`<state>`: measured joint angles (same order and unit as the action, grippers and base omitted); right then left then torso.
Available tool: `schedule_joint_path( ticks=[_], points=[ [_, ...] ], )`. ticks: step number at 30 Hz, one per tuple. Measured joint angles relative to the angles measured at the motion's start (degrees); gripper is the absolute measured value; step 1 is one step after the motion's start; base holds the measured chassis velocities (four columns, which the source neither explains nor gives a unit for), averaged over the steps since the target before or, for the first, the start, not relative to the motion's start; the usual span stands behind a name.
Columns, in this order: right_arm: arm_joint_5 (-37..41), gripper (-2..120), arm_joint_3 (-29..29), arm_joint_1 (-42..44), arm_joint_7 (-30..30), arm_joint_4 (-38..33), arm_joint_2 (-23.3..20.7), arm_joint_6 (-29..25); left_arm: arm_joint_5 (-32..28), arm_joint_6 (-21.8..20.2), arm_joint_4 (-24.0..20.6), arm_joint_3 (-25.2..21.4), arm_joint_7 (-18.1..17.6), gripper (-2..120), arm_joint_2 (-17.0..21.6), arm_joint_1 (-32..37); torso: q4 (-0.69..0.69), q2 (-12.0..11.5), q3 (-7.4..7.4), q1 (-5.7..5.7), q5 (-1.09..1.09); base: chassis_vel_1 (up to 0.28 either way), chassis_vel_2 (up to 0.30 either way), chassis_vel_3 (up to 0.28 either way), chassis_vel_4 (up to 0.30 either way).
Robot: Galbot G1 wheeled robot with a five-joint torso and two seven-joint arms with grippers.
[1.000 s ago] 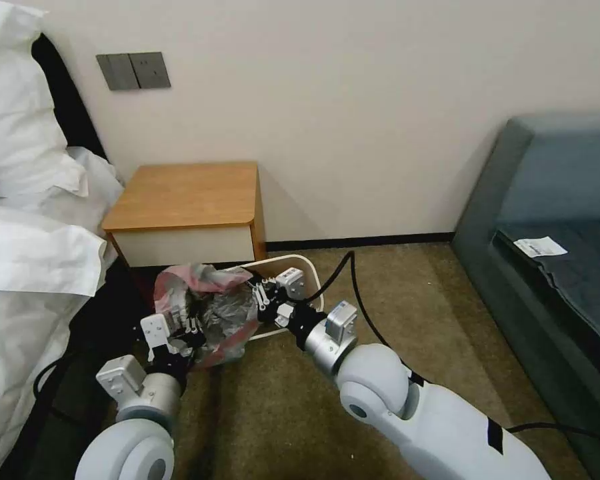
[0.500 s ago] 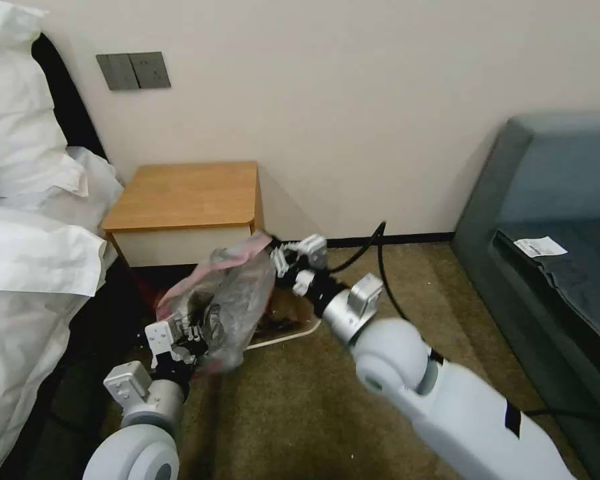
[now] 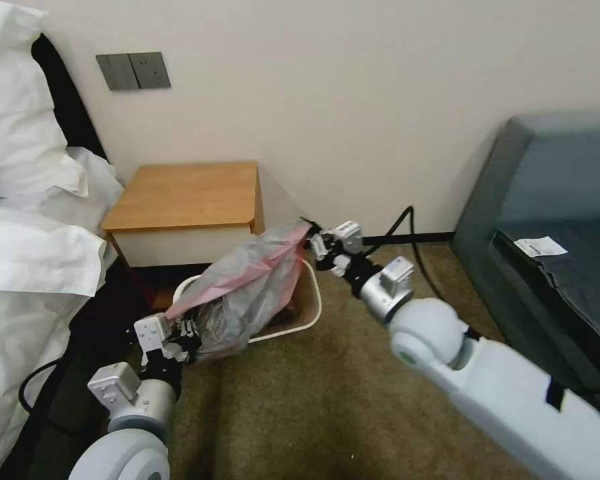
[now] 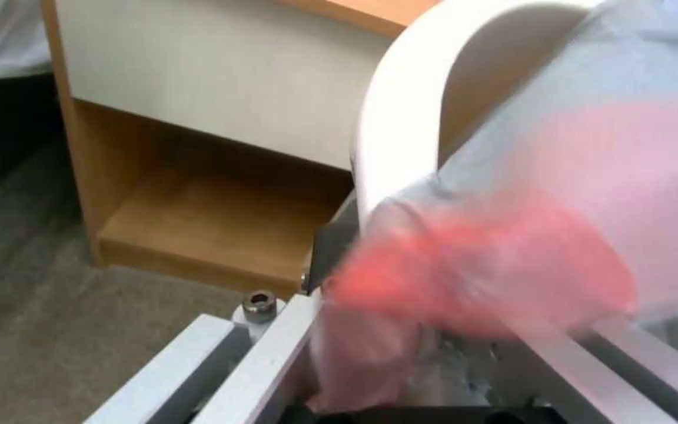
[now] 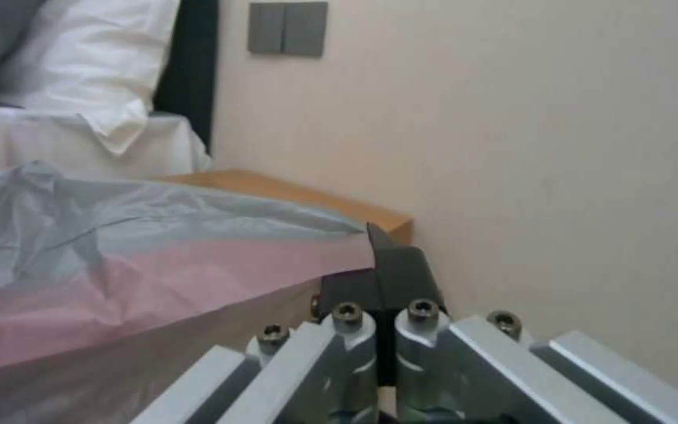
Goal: Pick up the garbage bag from the table and place it over the trash can.
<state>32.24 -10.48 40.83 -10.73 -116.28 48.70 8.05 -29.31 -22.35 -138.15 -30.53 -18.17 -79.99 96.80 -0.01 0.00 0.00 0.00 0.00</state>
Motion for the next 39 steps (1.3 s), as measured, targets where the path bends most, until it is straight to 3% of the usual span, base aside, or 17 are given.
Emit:
schedule_joint_path(
  ticks=[6,20,27,29,30,31,32,33,34,39],
  points=[
    [-2.52,0,-0.27,-1.87,-0.26,2.47,0.49,0.04,0.87,0.27,0.02,0.27,0.04,5,-0.37,0.30,0.03,0.00,0.00,0.00,0.01,0.000,0.000,0.000,0.000],
    [-1.19,51,3.73,4.30,8.18,-4.20,-8.52,2.31,-4.60,-0.69,1.72,-2.01,-1.23,5,0.73,-4.43,0.01,0.00,0.00,-0.01,0.00,0.000,0.000,0.000,0.000],
    [3.88,72,7.05,8.25,11.33,-8.95,-10.06,1.50,-5.39,-0.96,3.05,-2.16,-1.53,5,1.32,-4.93,-0.01,0.00,-0.01,0.00,0.00,0.000,0.000,0.000,0.000],
    [-0.76,82,6.68,7.42,10.58,-9.80,-9.40,0.62,-5.00,-0.96,3.17,-2.00,-1.53,5,1.28,-4.83,0.01,0.00,0.00,0.00,-0.01,0.000,0.000,0.000,0.000],
    [-8.57,87,6.36,6.59,10.98,-9.33,-8.68,-1.27,-4.44,-0.96,3.26,-1.78,-1.53,5,1.19,-4.79,0.02,0.00,0.00,0.00,0.00,0.000,0.000,0.000,0.000],
    [-8.57,87,6.36,6.59,10.98,-9.33,-8.68,-1.27,-4.44,-0.96,3.26,-1.78,-1.53,5,1.19,-4.79,0.02,0.00,0.00,0.00,0.00,0.000,0.000,0.000,0.000],
    [-18.23,93,6.21,5.59,12.53,-8.37,-7.98,-4.49,-3.78,-0.99,3.37,-1.61,-1.53,5,1.13,-4.76,0.02,0.00,0.00,-0.01,0.01,0.000,0.000,0.000,0.000],
    [-20.10,93,6.15,5.41,12.85,-8.27,-7.86,-5.11,-3.60,-1.01,3.41,-1.56,-1.53,5,1.12,-4.76,0.02,0.00,0.00,0.00,0.01,0.000,0.000,0.000,0.000],
    [-27.27,98,5.19,4.67,14.58,-8.22,-7.55,-6.93,-3.07,-1.15,3.45,-1.41,-1.53,5,1.11,-4.79,0.02,0.00,0.00,0.00,0.00,0.000,0.000,0.000,0.000],
    [-32.18,100,1.29,1.82,16.52,-8.41,-7.64,-6.68,-2.22,-1.47,3.47,-1.04,-1.46,5,1.19,-5.36,0.00,0.00,0.00,0.00,-0.01,0.000,0.000,0.000,0.000]
  ],
)
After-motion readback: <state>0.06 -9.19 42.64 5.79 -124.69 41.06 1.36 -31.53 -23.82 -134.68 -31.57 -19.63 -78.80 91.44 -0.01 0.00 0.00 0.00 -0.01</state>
